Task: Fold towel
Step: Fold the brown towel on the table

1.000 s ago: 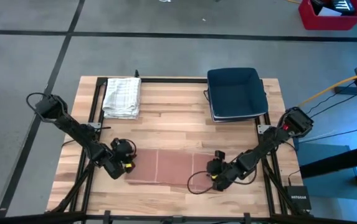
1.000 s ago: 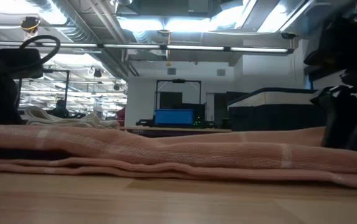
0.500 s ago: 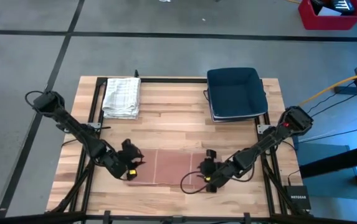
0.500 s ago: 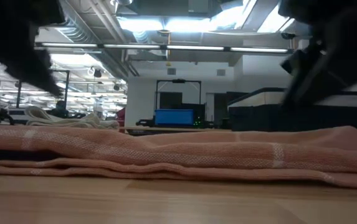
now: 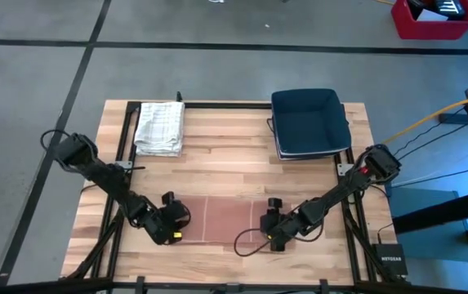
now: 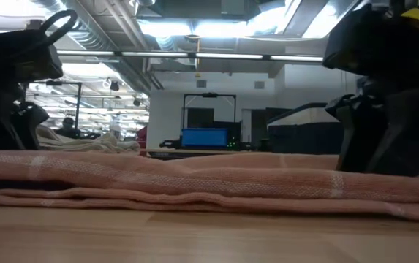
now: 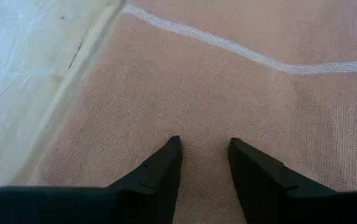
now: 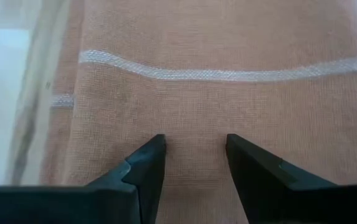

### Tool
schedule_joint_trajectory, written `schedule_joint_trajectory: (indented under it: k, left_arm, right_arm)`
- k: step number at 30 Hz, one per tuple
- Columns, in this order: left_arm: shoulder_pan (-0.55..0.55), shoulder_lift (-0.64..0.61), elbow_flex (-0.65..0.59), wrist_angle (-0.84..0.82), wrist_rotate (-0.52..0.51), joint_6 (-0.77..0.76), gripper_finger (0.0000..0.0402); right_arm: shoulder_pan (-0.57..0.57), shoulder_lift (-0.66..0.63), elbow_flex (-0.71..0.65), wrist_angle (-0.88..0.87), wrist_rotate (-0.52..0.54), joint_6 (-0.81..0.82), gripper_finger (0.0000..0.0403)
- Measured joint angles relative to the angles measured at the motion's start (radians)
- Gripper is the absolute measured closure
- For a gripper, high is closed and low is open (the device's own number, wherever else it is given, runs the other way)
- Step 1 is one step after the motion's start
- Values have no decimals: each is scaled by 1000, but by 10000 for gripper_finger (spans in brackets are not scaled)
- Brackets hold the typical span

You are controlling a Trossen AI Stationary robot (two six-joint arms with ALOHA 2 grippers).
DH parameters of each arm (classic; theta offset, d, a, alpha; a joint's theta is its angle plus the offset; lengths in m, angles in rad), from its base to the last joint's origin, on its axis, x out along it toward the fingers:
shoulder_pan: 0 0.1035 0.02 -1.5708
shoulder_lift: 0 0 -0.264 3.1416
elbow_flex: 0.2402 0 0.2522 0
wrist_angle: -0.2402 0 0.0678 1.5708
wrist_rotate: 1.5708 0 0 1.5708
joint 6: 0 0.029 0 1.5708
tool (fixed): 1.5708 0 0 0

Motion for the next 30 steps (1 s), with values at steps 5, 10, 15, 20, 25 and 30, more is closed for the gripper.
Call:
schedule_joint_trajectory:
  k: [5,10,15,20,25,30]
  left_arm:
    - [-5,-45,0,-127,4,-120,271]
    - [7,-193,6,-161,-114,-62,271]
    - [42,-254,8,-150,-326,36,271]
    - [88,-228,-4,-130,-324,67,271]
    - [91,-203,-62,-58,-311,-28,271]
    - [89,-160,-121,-17,-274,-101,271]
  right_arm:
    - [-2,-32,8,-47,-10,7,228]
    - [-5,-121,39,58,94,-62,228]
    - [-99,-113,-18,312,113,-223,228]
    - [-257,-70,-202,668,-46,-255,228]
    - [-292,-43,-353,988,-111,-201,228]
    - [-249,-9,-400,969,-83,-153,228]
